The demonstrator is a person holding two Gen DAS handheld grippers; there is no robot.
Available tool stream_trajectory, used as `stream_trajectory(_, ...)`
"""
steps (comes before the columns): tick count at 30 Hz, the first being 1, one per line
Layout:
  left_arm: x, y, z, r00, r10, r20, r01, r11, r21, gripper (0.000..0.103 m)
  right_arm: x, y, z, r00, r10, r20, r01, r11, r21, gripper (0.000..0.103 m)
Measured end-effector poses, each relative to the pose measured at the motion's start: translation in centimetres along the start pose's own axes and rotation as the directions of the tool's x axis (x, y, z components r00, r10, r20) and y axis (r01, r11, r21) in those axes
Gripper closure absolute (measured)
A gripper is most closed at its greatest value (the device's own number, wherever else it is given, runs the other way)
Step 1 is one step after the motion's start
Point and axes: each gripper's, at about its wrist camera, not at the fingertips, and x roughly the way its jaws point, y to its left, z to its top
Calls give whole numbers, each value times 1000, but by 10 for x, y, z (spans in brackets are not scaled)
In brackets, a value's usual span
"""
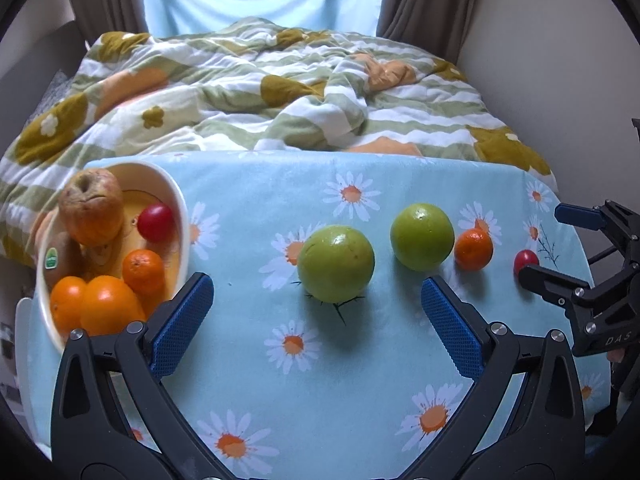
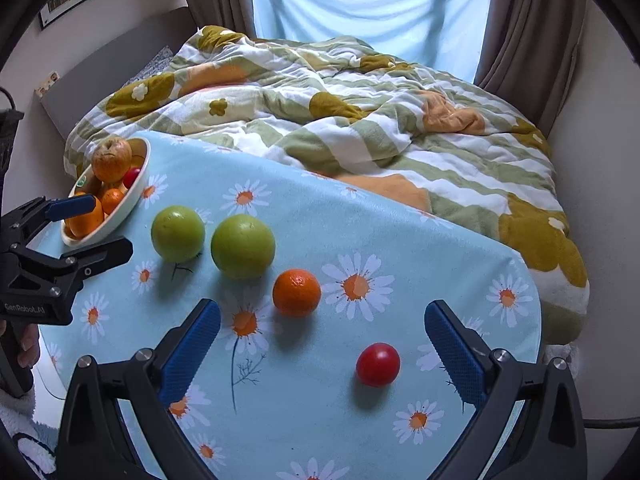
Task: Organize fruits
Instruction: 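Move both grippers back over the remaining green fruit and tangerine, then grasp the large green pomelo with the left gripper while the right gripper grasps a tangerine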
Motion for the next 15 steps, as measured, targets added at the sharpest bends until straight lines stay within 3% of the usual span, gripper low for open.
stream_trajectory(6,32,-11,2,1000,6,-26,-6,1000,15,0,20,-1,-5,1000,18,-17,-19,999,-45,5)
stream_trajectory(9,46,-14,3,999,13,-44,-12,1000,27,6,28,3,-4,1000,18,-14,-19,997,-77,5)
stream_trajectory(12,57,-15,4,998,28,-59,-26,999,39,16,38,7,-4,999,23,-33,-27,993,-112,19)
stream_trajectory(15,65,-13,2,996,30,-79,-26,999,42,36,48,11,-7,998,28,-53,-36,989,-143,28)
